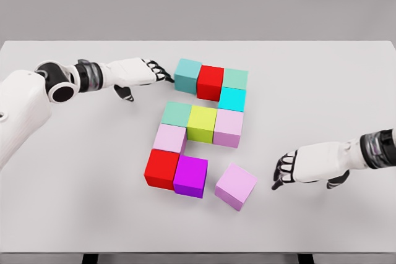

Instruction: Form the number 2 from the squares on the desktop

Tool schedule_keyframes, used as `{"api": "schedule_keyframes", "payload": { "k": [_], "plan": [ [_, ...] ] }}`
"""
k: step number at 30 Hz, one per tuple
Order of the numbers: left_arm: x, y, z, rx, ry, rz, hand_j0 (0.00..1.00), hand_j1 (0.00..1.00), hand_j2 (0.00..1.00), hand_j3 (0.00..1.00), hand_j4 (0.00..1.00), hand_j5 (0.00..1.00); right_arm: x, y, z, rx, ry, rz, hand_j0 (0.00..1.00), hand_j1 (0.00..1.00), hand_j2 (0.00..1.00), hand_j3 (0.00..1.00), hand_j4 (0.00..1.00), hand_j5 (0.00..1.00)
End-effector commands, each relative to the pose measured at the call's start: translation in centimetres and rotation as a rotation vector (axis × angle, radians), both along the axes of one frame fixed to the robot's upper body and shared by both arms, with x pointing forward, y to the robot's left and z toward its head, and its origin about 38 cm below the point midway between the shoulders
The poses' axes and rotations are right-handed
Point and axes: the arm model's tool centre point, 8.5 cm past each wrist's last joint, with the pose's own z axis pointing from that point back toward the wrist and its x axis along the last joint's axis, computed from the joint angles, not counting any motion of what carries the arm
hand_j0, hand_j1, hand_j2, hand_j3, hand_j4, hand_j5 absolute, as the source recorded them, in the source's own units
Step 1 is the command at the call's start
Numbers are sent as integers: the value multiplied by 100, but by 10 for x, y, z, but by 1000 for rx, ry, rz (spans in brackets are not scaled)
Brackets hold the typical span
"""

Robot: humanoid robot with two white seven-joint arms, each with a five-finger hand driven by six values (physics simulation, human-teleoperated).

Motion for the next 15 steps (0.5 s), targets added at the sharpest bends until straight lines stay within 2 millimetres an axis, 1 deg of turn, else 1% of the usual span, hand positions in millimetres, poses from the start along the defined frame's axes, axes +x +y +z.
{"api": "schedule_keyframes", "payload": {
  "k": [1,4,6,8,10,11,14,15],
  "plan": [
    [0,-2,3,-7,-5,-5,100,100,100,100,100,100,-3,7,-3,20,29,18,98,98,98,98,98,98],
    [-1,-1,2,-8,-4,-4,100,100,100,100,100,100,-3,9,-4,22,32,23,98,98,98,98,98,98],
    [0,2,1,-6,-1,5,100,100,100,100,100,100,-1,6,4,40,31,3,98,98,98,98,98,98],
    [0,10,0,3,3,20,100,100,100,100,100,100,1,1,11,52,25,-17,98,98,98,98,98,98],
    [0,25,0,11,3,45,100,100,100,100,100,100,1,-1,12,51,24,-21,98,98,98,98,98,98],
    [1,28,1,12,3,51,100,100,100,100,100,100,1,-1,12,50,26,-21,98,98,98,98,98,98],
    [2,55,3,32,5,99,100,100,100,100,100,100,0,0,9,48,35,-17,98,98,98,98,98,98],
    [3,56,7,17,2,107,100,100,100,100,100,100,-1,1,7,47,41,-14,98,98,98,98,98,98]
  ]
}}
